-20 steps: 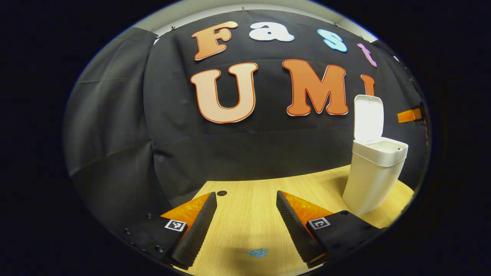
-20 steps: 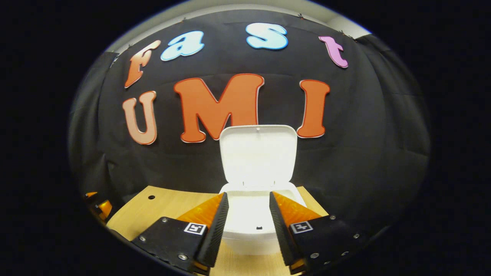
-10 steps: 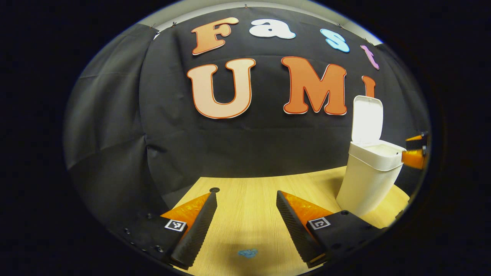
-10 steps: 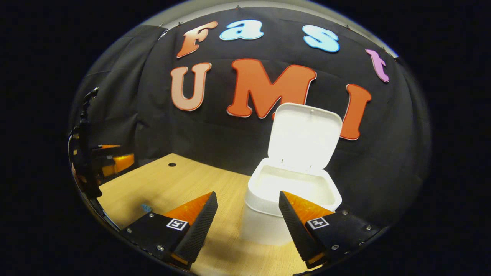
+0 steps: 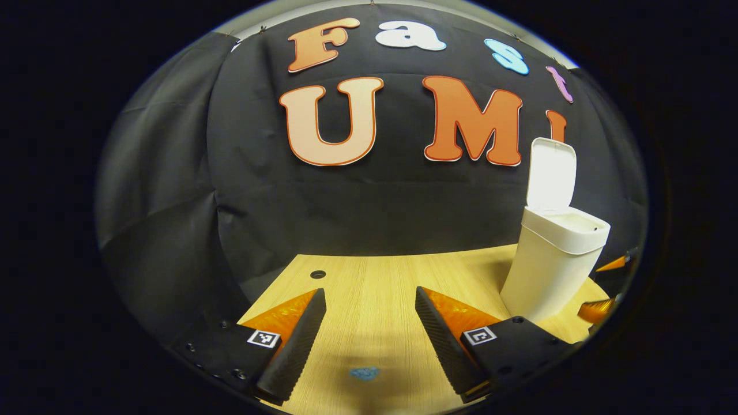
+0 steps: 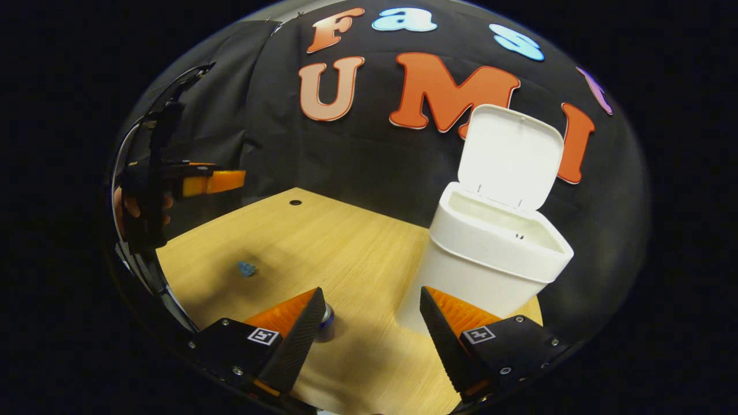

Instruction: Press the lid of the desktop garbage bin to open it, pick up the crumpled paper on the desktop and throw it into the bin, then pick up the pop can on the desktop and drop it into the bin, and finally close the garbage bin lid.

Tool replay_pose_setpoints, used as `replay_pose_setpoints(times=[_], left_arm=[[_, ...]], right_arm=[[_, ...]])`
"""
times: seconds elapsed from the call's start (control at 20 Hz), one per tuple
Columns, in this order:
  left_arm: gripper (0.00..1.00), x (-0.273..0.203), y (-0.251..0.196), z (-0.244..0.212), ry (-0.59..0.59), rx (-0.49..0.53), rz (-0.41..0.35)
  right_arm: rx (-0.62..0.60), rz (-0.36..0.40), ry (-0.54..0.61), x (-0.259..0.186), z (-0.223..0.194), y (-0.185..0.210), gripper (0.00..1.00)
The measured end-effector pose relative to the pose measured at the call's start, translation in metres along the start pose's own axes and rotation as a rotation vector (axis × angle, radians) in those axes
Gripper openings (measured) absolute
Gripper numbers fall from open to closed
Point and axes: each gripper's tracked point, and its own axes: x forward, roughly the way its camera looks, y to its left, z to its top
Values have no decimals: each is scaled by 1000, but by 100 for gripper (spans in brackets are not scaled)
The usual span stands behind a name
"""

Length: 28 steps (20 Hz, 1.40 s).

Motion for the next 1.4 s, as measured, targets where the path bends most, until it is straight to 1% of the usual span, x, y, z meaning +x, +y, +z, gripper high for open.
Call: replay_pose_setpoints(times=[0.05, 0.1, 0.25, 0.35, 0.4, 0.45, 0.5, 0.7, 0.8, 0.85, 0.9, 1.0, 1.15, 1.25, 1.35, 1.4], left_arm=[[99, 0, 0, 0, 3, 1, 2], [100, -1, 0, -3, 10, -2, 3], [99, -6, 2, -6, 17, -14, 11], [99, -9, 5, -9, 18, -17, 22], [96, -11, 6, -10, 21, -17, 27], [96, -12, 7, -12, 22, -15, 30], [99, -13, 9, -12, 22, -10, 36], [99, -21, 20, -14, 26, -5, 60], [99, -24, 28, -19, 32, -8, 78], [96, -26, 32, -20, 37, -9, 88], [99, -27, 36, -22, 41, -9, 97], [99, -28, 42, -27, 57, -8, 111], [99, -29, 45, -31, 68, -6, 120], [99, -27, 47, -32, 74, -12, 123], [99, -26, 49, -36, 83, -18, 123], [99, -26, 52, -39, 89, -16, 125]], right_arm=[[0, 15, 29, 3, -11, 7, 100], [3, 29, 50, 7, -20, 14, 100], [9, 84, 101, 18, -41, 35, 99], [1, 108, 126, 26, -53, 42, 100], [0, 118, 131, 28, -56, 47, 100], [0, 125, 137, 31, -58, 50, 100], [1, 132, 143, 34, -62, 52, 100], [19, 163, 187, 52, -80, 67, 100], [7, 165, 201, 60, -85, 71, 100], [4, 168, 208, 64, -88, 73, 97], [3, 168, 209, 69, -90, 75, 100], [-4, 171, 224, 77, -95, 77, 100], [15, 170, 261, 86, -103, 80, 95], [51, 166, 260, 91, -102, 82, 92], [55, 158, 257, 93, -99, 82, 88], [56, 158, 253, 92, -98, 84, 84]])
